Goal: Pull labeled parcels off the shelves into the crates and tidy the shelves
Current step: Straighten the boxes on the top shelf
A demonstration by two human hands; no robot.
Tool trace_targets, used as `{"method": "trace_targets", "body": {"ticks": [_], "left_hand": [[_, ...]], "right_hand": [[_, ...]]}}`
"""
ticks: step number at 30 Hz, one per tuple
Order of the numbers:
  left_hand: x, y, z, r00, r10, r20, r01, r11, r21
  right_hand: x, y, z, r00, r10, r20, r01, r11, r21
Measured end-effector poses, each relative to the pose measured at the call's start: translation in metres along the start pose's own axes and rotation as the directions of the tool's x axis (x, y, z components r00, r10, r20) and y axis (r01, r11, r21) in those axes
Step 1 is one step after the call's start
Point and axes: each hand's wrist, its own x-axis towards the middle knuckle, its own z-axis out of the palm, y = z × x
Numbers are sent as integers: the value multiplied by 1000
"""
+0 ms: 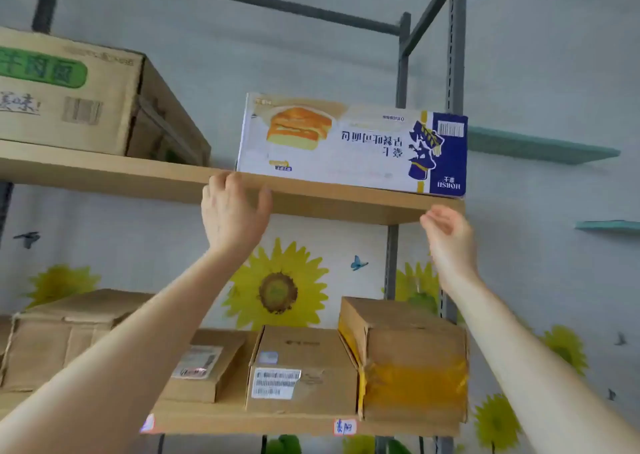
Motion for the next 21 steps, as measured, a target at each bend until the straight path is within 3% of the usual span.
{"method": "trace_targets", "body": {"ticks": [3,6,11,14,16,18,20,21], "left_hand": [[28,6,20,999,-9,-42,19,971,239],[53,7,37,998,-69,-4,65,928,368],[68,5,45,987,-159,21,139,915,379],[68,8,37,990,-140,-33,143,937,319],[70,11,27,989,-71,-126,92,981,172],[75,19,15,981,-70,-183,34,981,-193],[79,36,5,986,-135,-101,45,789,-612],[82,44,1,987,-143,-70,50,697,-715]], "right_hand": [[40,9,-4,974,-150,-170,130,984,-124],[70,14,-3,949,-162,-270,130,983,-132],[90,28,-6,987,74,-145,-87,993,-84],[91,26,-14,991,47,-125,-59,994,-90],[93,18,-20,991,-33,-132,32,999,-7],[96,2,-24,988,-84,-133,111,972,207],[101,-18,-23,984,-120,-133,163,903,397],[104,-28,-22,982,-126,-140,177,875,451]]}}
